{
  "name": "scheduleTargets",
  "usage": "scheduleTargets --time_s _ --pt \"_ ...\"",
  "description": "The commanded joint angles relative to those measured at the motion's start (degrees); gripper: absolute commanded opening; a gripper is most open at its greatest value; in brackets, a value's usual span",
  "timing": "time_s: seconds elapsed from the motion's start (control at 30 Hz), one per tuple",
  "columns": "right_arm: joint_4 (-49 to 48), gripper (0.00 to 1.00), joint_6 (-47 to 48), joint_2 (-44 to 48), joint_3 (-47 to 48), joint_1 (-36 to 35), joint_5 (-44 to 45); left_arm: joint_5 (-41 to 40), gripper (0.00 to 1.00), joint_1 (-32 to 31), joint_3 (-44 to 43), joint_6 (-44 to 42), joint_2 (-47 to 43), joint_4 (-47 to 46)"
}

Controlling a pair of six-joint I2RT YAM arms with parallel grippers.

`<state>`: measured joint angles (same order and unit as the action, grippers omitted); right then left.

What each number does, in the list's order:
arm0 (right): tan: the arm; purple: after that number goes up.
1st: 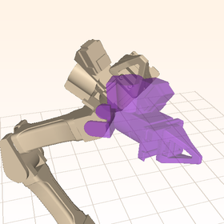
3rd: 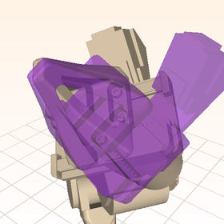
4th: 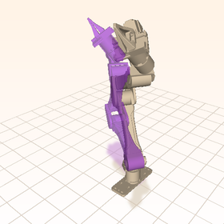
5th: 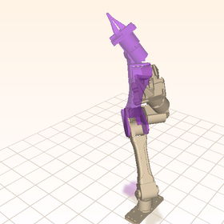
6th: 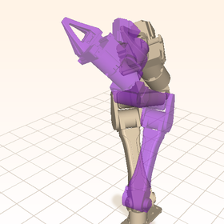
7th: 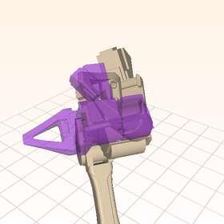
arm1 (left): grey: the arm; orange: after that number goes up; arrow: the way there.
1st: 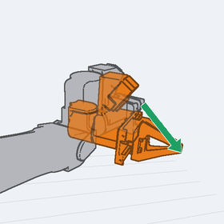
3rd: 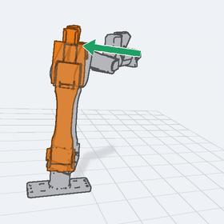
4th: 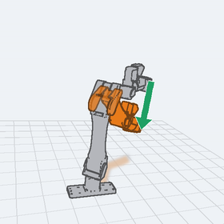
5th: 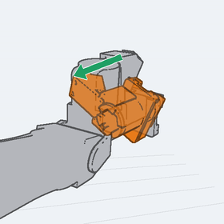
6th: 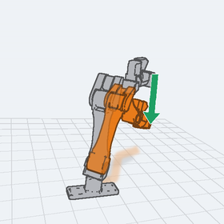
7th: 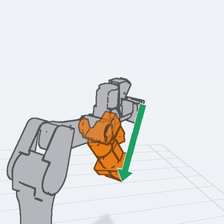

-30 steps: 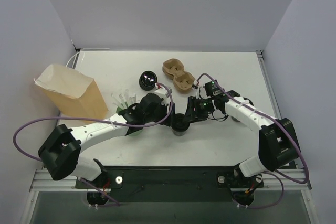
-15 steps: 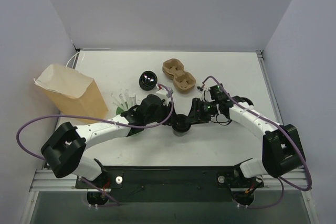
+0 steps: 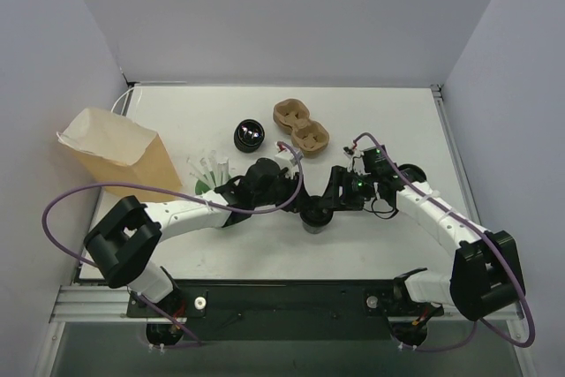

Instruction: Pack the takeout coffee

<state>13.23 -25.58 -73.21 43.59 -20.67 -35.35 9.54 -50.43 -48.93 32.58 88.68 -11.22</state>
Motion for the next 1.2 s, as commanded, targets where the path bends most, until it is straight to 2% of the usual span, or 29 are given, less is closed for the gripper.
scheduleTargets --time_s 0.0,0.17,0.63,0.73,0.77,0.93,1.03,1.17 --pt "1.35 0.53 0.01 2.02 1.14 -0.16 0.47 2.94 0.4 -1.07 -1.43 -1.2 1.05 1.11" --pt "2.76 0.54 1.76 0.18 2.81 0.1 0.37 2.33 0.4 -0.98 -2.75 -2.16 0.26 2.78" --pt "0.74 0.46 3.61 -0.7 -2.81 0.1 -0.6 1.36 0.41 -1.07 -5.48 -3.22 -0.35 5.95" --pt "0.39 0.45 3.87 -1.23 -3.78 0.1 0.11 0.57 0.45 -1.07 -6.53 -3.49 -0.97 7.09" --pt "0.3 0.45 3.87 -1.32 -4.13 0.1 0.28 -0.13 0.49 -1.07 -6.97 -3.92 -1.23 8.31" --pt "0.21 0.43 4.05 -0.62 -5.36 0.1 1.78 -4.61 0.57 -0.98 -10.04 -4.98 -4.21 15.08" --pt "0.13 0.43 3.96 0.0 -5.71 0.19 2.04 -6.64 0.58 -1.07 -9.79 -3.67 -6.67 17.72" --pt "0.04 0.42 3.79 0.96 -6.5 0.1 2.83 -8.22 0.57 -2.12 -5.14 0.89 -9.58 17.73"
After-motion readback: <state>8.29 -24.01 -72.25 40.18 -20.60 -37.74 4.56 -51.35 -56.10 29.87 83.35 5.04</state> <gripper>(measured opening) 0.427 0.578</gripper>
